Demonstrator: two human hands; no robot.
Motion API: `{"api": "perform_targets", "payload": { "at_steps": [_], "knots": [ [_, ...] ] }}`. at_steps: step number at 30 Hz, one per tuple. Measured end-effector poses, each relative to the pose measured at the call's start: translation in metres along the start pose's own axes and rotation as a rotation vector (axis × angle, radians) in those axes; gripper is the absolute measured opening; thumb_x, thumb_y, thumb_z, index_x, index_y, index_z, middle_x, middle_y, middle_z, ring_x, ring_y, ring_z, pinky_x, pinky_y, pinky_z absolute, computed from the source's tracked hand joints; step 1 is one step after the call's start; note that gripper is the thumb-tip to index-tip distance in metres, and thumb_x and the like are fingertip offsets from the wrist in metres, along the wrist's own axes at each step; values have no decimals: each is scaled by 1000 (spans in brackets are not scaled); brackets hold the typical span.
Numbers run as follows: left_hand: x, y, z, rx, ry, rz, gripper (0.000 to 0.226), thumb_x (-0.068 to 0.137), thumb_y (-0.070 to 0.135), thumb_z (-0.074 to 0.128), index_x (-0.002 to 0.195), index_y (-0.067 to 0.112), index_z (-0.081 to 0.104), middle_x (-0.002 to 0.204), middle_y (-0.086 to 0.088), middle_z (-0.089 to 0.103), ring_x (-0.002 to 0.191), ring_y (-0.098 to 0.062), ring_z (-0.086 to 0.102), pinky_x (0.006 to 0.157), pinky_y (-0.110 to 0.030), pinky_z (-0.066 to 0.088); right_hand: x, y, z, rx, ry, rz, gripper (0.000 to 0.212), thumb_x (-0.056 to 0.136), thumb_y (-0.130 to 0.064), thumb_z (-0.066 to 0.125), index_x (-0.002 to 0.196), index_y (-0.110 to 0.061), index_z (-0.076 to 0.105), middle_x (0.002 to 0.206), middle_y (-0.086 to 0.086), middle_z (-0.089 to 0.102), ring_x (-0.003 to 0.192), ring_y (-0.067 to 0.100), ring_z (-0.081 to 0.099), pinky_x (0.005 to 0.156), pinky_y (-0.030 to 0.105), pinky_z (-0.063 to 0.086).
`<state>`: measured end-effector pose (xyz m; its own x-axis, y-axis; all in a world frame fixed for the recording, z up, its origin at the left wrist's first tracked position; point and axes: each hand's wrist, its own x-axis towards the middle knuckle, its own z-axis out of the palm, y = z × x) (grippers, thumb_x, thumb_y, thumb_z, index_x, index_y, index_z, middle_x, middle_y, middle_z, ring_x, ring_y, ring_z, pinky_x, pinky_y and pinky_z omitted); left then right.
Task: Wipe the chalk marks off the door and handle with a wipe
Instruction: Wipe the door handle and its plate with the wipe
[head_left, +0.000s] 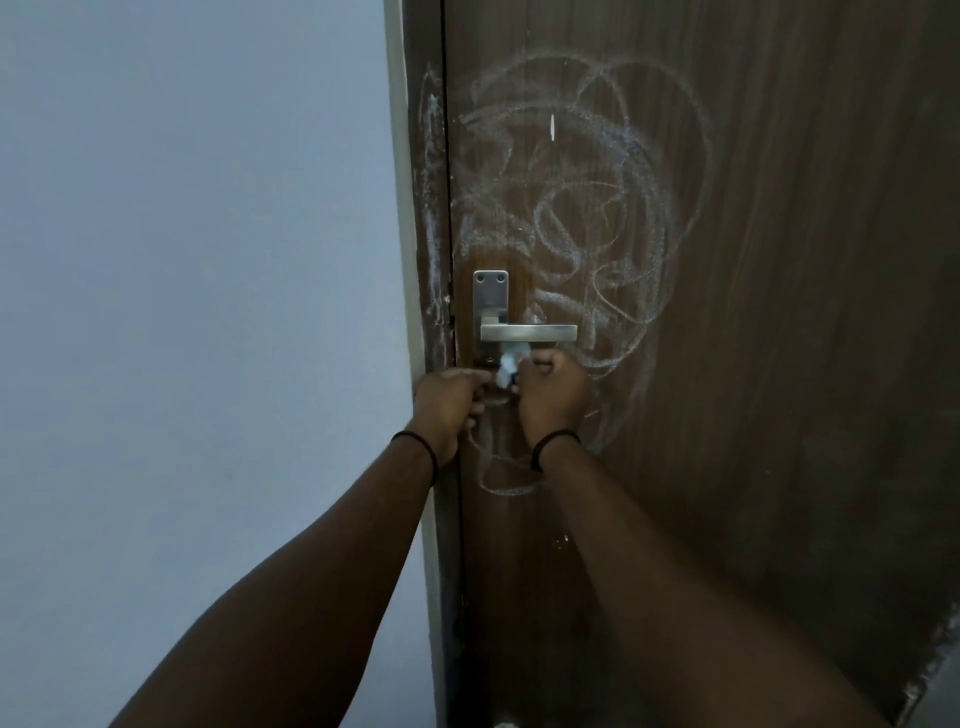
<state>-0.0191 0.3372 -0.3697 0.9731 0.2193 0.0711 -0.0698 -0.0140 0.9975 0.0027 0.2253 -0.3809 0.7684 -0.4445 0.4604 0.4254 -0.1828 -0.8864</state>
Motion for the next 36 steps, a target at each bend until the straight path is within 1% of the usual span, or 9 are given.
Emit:
{"api": "perform_targets", "payload": {
  "at_steps": [4, 8, 14, 18, 21, 25, 29, 33, 36],
  "knots": [
    [2, -12, 0, 31, 83, 105, 25, 92, 2, 46, 90, 8, 71, 77, -9, 68, 66, -20, 59, 57, -31, 49, 6, 1, 15, 10, 46, -1, 15, 85, -22, 71, 83, -10, 65, 79, -1, 69, 73, 14, 64, 65, 30, 52],
    [3, -21, 5, 128, 167, 216, 23, 91, 2, 49, 97, 11, 69, 98, -15, 72, 93, -32, 67, 87, -45, 57, -5, 16, 19, -61, 14, -63, 12, 88, -15, 66, 77, -16, 62, 73, -5, 64, 71, 15, 64, 63, 30, 52],
    [-3, -25, 11, 267, 272, 354, 23, 94, 6, 50, 104, 14, 69, 93, -1, 69, 80, -10, 60, 68, -19, 47, -6, 17, 26, -74, -47, 51, 13, 81, -20, 73, 72, -16, 65, 70, -4, 68, 66, 11, 65, 58, 23, 49],
    [-7, -29, 10, 337, 313, 403, 21, 99, 19, 53, 110, 12, 70, 98, -3, 72, 81, -11, 62, 64, -15, 45, -14, 15, 37, -110, -117, -15, 20, 80, -24, 76, 66, -22, 62, 65, -16, 59, 60, -4, 52, 53, 11, 38],
    [-5, -30, 7, 402, 305, 411, 24, 99, 18, 52, 110, 10, 72, 98, -8, 74, 84, -18, 66, 69, -24, 51, -13, 17, 39, -127, -147, -73, 16, 80, -23, 76, 68, -18, 67, 65, -13, 60, 59, -2, 53, 56, 12, 40],
    [-6, -28, 9, 353, 209, 378, 25, 94, 7, 52, 103, 12, 74, 96, -6, 74, 88, -21, 68, 79, -35, 57, -5, 24, 20, -222, -109, -126, 12, 80, -17, 70, 70, -18, 66, 67, -12, 62, 59, -1, 52, 53, 6, 36],
    [-9, -23, 22, 231, 118, 329, 28, 93, 2, 51, 111, 7, 72, 105, -11, 73, 99, -24, 68, 92, -42, 54, 6, 22, 8, -90, 32, -94, 13, 85, -18, 69, 74, -16, 62, 68, -9, 61, 62, 3, 56, 56, 18, 41],
    [-7, -22, 24, 100, 164, 244, 30, 93, 1, 50, 113, 6, 71, 105, -12, 73, 100, -27, 67, 92, -44, 55, 4, 13, 11, -141, -40, -64, 12, 83, -13, 70, 71, -14, 65, 66, -10, 62, 60, 4, 57, 52, 10, 39],
    [-4, -16, 23, -121, 167, 164, 29, 92, -3, 48, 115, 1, 67, 103, -16, 71, 97, -28, 68, 87, -36, 57, 6, 10, 10, 49, 10, 37, 13, 84, -10, 69, 74, -17, 65, 69, -5, 67, 62, 6, 64, 53, 18, 49]
  ]
}}
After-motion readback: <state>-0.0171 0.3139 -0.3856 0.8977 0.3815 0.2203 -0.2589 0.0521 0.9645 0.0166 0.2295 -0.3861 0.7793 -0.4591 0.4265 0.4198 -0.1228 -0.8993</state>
